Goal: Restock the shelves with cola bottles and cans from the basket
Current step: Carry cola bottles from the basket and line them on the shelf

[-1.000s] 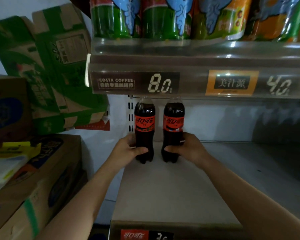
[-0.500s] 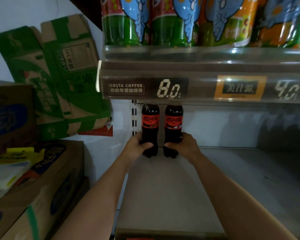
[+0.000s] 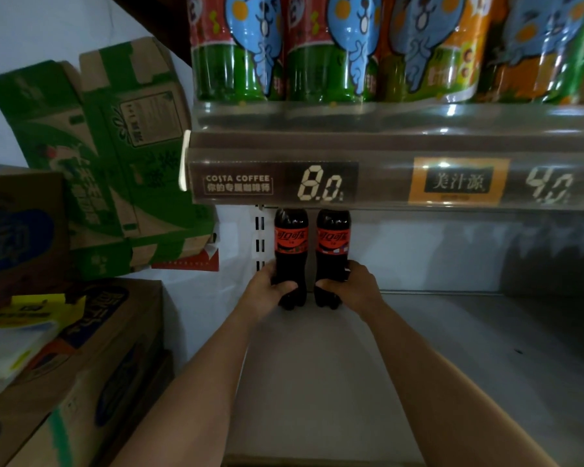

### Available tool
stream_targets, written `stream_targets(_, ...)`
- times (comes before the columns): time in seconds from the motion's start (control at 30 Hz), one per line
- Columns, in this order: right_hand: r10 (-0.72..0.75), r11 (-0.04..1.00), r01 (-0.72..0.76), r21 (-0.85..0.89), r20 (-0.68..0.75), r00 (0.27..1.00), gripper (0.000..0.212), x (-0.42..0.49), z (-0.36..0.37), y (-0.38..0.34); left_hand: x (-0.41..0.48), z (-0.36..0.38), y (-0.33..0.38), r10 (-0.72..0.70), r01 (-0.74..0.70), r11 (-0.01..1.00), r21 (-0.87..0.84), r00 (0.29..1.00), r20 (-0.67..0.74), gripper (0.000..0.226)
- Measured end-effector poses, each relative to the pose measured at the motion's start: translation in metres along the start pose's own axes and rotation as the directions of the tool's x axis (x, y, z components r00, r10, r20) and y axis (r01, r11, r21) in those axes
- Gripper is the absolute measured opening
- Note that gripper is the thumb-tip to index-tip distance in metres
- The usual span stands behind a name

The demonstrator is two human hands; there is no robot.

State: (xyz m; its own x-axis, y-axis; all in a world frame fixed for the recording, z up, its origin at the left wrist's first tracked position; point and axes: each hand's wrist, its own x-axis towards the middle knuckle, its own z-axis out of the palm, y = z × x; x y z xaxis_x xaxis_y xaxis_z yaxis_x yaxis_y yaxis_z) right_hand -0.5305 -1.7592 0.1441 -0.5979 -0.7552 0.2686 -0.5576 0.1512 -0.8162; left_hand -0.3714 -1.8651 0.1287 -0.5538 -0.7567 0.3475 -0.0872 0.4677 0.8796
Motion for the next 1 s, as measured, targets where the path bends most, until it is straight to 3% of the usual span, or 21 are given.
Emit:
stream_targets(0.63, -0.006, 1.0, 0.005, 0.01, 0.041, 0.999, 0.057, 0.001, 0.0, 0.0, -0.005, 0.002, 0.006, -0.012, 0.013, 0.999, 0.047, 1.0, -0.014, 0.051)
stream_targets(0.73, 0.036, 0.999, -0.038, 0.019, 0.104, 0.994, 0.065, 0.002, -0.004, -0.003, -0.007, 0.001, 0.012, -0.041, 0.042, 0.999, 0.031, 0.999, -0.018, 0.054)
stream_targets(0.87, 0.085, 0.986, -0.111, 0.123, 0.203, 0.976, 0.095, -0.008, -0.014, -0.005, -0.015, -0.001, 0.017, -0.073, 0.074, 0.997, 0.027, 0.996, -0.049, 0.063)
stream_targets(1.0, 0.108, 0.976, -0.148, 0.162, 0.232, 0.967, 0.09, -0.02, -0.03, -0.005, -0.031, -0.008, 0.025, -0.156, 0.138, 0.986, -0.095, 0.96, -0.231, 0.045)
